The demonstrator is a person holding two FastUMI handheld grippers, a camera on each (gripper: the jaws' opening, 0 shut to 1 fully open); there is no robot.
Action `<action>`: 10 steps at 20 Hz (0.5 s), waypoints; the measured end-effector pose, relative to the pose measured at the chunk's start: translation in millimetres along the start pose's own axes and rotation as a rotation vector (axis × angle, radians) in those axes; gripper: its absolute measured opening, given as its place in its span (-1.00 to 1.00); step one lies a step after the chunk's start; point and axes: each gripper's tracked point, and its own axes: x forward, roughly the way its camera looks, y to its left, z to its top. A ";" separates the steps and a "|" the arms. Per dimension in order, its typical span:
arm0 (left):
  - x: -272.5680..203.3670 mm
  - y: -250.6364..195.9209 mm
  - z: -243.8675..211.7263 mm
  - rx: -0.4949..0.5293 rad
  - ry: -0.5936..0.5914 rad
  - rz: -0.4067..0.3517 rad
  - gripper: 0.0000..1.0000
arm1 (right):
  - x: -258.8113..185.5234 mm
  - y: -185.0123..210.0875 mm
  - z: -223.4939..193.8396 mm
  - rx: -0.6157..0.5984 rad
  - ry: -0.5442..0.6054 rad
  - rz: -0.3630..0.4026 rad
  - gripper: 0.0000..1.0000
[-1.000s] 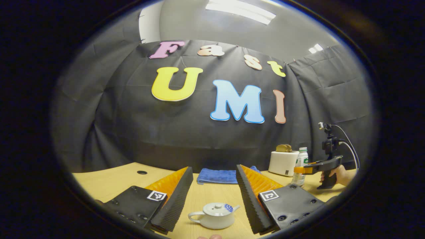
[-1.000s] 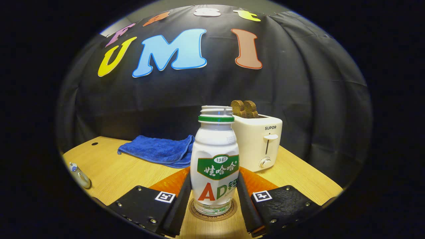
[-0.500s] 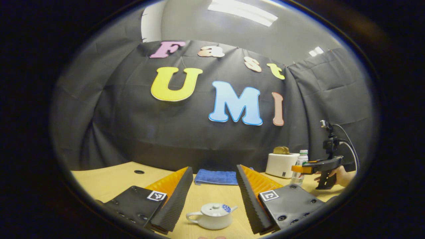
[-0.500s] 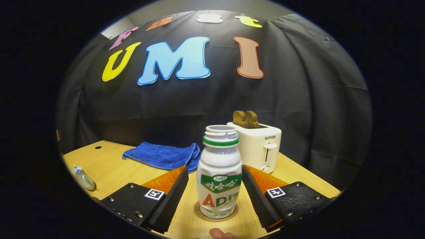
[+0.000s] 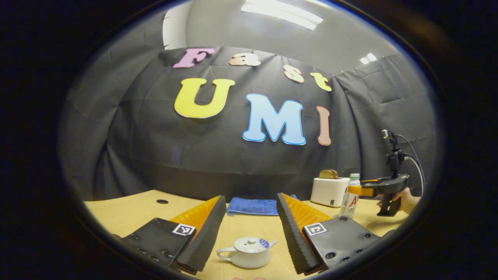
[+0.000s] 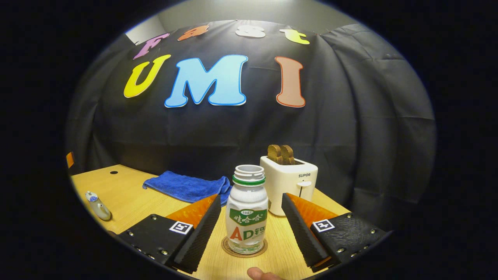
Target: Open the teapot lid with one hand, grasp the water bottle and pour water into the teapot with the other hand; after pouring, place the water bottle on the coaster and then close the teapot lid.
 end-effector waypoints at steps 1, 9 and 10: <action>-1.8 -1.0 0.1 -0.001 0.004 0.004 0.75 | -12.1 -2.1 5.3 0.003 -0.014 -0.005 0.92; -56.4 -58.0 -0.2 -0.002 0.058 0.105 0.97 | -132.8 51.0 -5.2 0.107 -0.051 0.004 0.92; -62.6 -68.5 -4.2 -0.002 0.056 0.124 0.97 | -142.5 71.4 -16.6 0.108 -0.015 0.057 0.92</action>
